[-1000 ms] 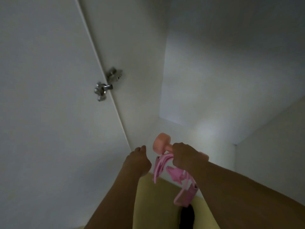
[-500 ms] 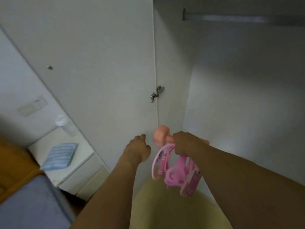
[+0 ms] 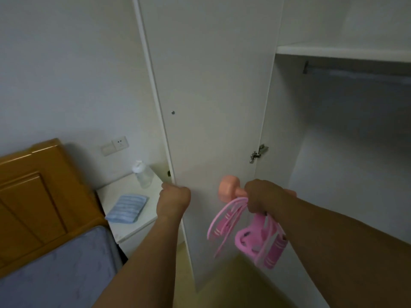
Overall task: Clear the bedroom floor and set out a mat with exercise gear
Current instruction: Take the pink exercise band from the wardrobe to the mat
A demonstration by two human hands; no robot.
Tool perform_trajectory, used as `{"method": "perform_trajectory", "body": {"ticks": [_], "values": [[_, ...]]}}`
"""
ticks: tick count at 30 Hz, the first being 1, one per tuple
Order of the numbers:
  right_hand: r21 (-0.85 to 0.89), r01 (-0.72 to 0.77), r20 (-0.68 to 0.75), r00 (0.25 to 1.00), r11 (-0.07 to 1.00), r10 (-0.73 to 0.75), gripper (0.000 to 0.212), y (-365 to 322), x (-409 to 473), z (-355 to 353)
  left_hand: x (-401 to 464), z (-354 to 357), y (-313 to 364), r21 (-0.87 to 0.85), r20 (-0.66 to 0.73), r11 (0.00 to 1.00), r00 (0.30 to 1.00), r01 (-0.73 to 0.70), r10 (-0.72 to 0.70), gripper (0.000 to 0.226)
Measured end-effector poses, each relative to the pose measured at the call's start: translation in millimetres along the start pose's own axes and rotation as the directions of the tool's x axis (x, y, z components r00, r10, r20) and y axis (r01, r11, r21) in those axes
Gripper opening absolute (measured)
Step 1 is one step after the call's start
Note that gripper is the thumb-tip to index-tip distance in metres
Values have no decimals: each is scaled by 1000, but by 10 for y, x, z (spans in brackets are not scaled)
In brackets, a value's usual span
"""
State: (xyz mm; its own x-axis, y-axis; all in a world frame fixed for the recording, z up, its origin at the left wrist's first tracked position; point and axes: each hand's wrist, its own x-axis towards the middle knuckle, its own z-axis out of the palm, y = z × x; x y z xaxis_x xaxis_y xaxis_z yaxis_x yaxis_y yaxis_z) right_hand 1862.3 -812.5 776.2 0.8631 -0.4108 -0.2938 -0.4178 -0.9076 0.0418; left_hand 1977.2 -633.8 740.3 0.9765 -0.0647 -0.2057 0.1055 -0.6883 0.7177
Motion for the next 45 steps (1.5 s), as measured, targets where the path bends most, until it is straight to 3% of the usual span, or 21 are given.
{"method": "perform_trajectory", "body": {"ticks": [4,9,13,17,21,25,32,38,41,45], "values": [[-51,24,-26,999,998,-25,35,-87,126,-90,131,-22,77,-151,-6,983,994,-105,105,44],[-48,36,-20,999,998,-37,36,-131,238,-125,176,22,127,-238,-23,966,995,-103,100,41],[-34,21,-22,1000,999,-22,36,-68,264,-105,107,112,99,-224,-102,970,992,-92,70,38],[10,-14,2,1000,1000,14,35,104,175,-10,-76,216,-28,-153,-196,968,967,-197,166,13],[31,-31,25,999,999,30,35,340,-9,141,-330,329,-166,-51,-250,931,907,-363,340,28],[52,-49,47,998,997,47,34,585,-288,324,-717,530,-233,58,-202,875,852,-482,483,31],[134,-169,97,983,977,157,34,1127,-843,628,-1299,1058,-91,147,13,738,747,-658,664,40],[161,-277,127,958,947,259,36,1579,-1282,872,-1686,1740,269,-41,189,665,648,-745,738,69],[209,-341,158,937,917,312,34,1792,-1453,1012,-1863,1988,509,-86,248,609,575,-789,780,72],[263,-422,234,900,868,367,23,2120,-1618,1147,-1849,2258,754,2,231,292,284,-956,931,60]]}}
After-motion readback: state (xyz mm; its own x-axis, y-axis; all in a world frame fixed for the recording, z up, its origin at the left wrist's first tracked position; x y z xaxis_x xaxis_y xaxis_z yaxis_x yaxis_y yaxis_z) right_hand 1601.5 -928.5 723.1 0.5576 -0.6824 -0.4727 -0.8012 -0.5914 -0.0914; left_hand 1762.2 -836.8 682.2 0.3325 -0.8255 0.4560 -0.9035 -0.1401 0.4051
